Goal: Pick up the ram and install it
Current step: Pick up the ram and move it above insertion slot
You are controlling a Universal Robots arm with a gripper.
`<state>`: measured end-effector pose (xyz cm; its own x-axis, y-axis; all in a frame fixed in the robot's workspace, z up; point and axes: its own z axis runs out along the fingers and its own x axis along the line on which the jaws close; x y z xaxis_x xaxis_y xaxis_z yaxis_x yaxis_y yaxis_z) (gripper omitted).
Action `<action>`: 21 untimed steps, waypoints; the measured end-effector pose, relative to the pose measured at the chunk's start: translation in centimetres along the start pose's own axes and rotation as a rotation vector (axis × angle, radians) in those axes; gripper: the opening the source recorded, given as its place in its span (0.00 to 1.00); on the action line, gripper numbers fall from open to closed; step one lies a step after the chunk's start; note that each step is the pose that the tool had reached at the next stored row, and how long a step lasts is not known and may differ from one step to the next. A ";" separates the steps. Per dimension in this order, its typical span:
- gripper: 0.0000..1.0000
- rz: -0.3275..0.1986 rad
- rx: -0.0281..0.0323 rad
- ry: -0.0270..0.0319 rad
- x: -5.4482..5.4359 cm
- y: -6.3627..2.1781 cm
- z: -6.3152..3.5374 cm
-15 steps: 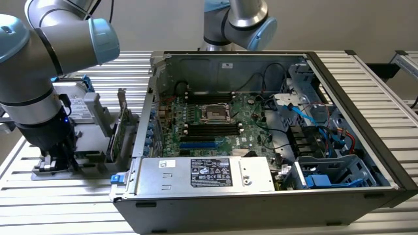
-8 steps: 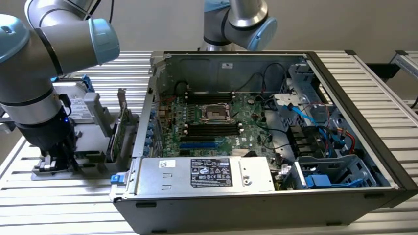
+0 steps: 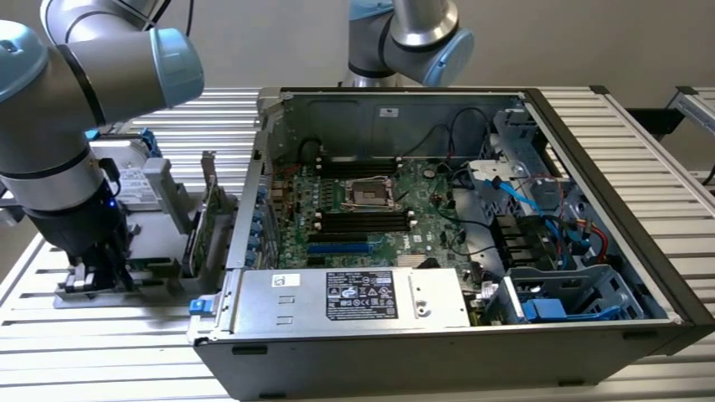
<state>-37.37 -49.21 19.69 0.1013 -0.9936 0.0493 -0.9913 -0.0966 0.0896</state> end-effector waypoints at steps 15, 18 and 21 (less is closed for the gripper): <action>0.14 0.038 -0.0022 -0.0033 0.0 0.06 -0.59; 0.14 0.047 -0.0026 -0.0041 0.0 0.07 -0.77; 0.14 0.054 -0.0030 -0.0047 0.0 0.08 -0.94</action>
<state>-37.37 -49.20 20.64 0.0468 -0.9977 0.0495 -0.9951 -0.0423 0.0899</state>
